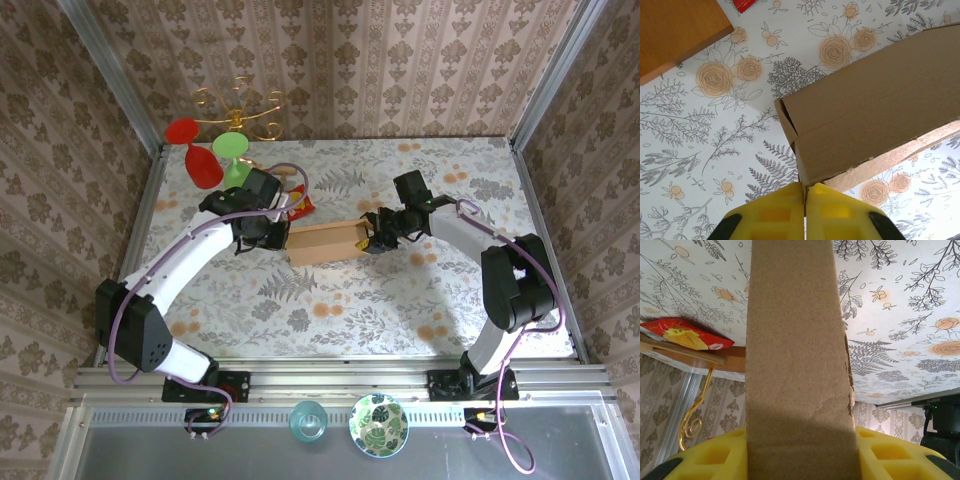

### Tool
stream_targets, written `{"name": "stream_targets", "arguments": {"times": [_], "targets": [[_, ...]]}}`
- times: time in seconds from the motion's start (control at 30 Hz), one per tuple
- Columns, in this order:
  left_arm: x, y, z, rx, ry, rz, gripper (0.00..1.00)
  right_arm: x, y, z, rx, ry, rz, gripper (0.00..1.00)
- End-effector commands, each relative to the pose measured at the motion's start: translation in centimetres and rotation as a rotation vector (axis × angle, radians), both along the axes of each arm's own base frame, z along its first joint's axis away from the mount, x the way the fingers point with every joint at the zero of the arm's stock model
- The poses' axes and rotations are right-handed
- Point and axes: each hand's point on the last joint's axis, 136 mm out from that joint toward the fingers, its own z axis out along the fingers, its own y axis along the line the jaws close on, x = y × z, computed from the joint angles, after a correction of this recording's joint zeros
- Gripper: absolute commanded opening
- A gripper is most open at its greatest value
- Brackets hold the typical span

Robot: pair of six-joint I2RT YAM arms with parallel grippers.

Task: Fold the paper box

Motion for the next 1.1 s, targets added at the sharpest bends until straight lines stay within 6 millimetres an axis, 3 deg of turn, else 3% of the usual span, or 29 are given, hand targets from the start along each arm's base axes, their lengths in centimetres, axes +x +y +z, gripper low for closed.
{"name": "stream_targets", "arguments": {"times": [0.0, 0.07, 0.5, 1.07], "targets": [[0.0, -0.3, 0.5, -0.026, -0.013, 0.029, 0.04, 0.0, -0.1, -0.5, 0.004, 0.026, -0.009, 0.4], [0.1, -0.5, 0.7, -0.04, -0.001, 0.049, 0.0, 0.0, -0.1, -0.5, 0.003, 0.027, -0.01, 0.4], [0.0, -1.4, 1.6, -0.128, 0.114, 0.168, 0.0, 0.0, -0.2, -0.9, -0.003, 0.033, -0.014, 0.39], [0.0, -1.9, 0.0, -0.159, 0.165, 0.222, 0.0, 0.2, -0.2, -1.3, -0.001, 0.037, -0.023, 0.39]]}}
